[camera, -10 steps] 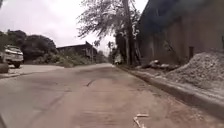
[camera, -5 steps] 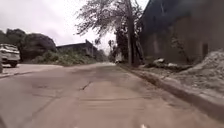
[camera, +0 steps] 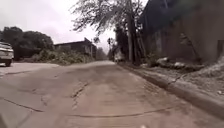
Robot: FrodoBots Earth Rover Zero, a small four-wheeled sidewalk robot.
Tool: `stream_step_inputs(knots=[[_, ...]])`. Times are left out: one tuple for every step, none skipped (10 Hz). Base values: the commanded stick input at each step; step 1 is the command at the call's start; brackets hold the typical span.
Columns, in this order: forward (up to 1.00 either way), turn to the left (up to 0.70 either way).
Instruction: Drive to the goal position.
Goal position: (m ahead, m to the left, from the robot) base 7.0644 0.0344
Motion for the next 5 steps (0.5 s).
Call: stream_step_inputs(knots=[[1.00,0.00],[1.00,0.00],[1.00,0.00],[1.00,0.00],[1.00,0.00]])
